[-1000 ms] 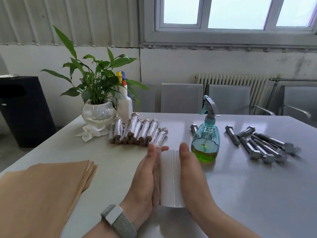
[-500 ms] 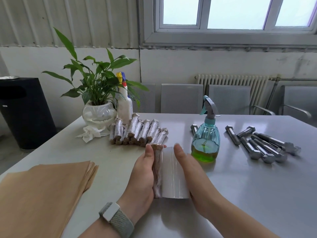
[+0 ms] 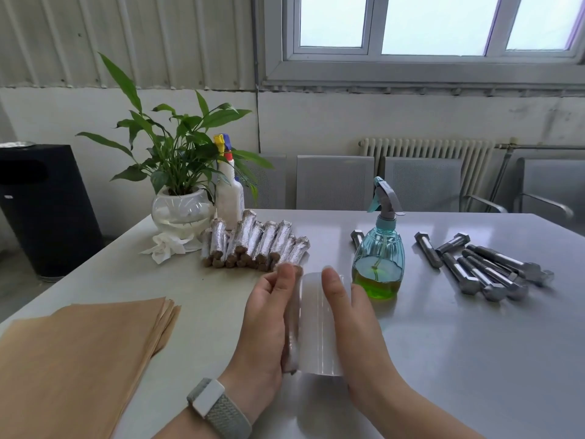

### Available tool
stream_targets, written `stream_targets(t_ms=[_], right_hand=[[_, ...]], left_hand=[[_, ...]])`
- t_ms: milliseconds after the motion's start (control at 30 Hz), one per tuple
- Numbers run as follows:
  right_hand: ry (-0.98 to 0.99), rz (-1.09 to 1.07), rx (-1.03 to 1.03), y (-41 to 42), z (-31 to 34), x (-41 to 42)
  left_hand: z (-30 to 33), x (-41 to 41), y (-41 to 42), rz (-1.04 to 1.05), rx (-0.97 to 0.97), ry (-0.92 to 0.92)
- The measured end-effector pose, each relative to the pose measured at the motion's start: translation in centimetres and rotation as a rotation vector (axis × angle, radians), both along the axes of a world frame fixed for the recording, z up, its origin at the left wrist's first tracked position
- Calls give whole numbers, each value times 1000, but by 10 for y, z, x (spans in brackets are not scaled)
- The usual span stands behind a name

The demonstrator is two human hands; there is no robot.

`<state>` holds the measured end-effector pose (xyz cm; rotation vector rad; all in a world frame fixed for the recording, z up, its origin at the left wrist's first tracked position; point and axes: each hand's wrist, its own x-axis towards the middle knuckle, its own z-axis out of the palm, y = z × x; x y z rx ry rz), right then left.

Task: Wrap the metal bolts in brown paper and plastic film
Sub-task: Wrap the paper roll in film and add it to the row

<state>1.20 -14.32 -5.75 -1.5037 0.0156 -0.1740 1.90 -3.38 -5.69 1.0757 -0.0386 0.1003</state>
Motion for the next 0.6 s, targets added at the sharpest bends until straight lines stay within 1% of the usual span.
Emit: stream_targets(t_ms=[133,233,300,367,500,533,600], right_hand=[[-9,-58,-168,-1,1,2],[-3,-69,-193,-5,2,4],[6,-51,-132,-6,0,4],[38,9,-46,-5,0,4],[183,236,93,-11,6,5],[212,275,108,-13,7,5],[200,302,91,-17,8,6]], left_hand=[[-3,-2,-3,-128,-104,20],[-3,-1,-4,-147,-134,28],[-3,1,-4,-126,-84,12],[-4,3,-4,-81,-26,-18],[-7,9,3,-13,101,-56],[-7,10,5,-9,140,-65],[-9,11,7,-2,235,-94]])
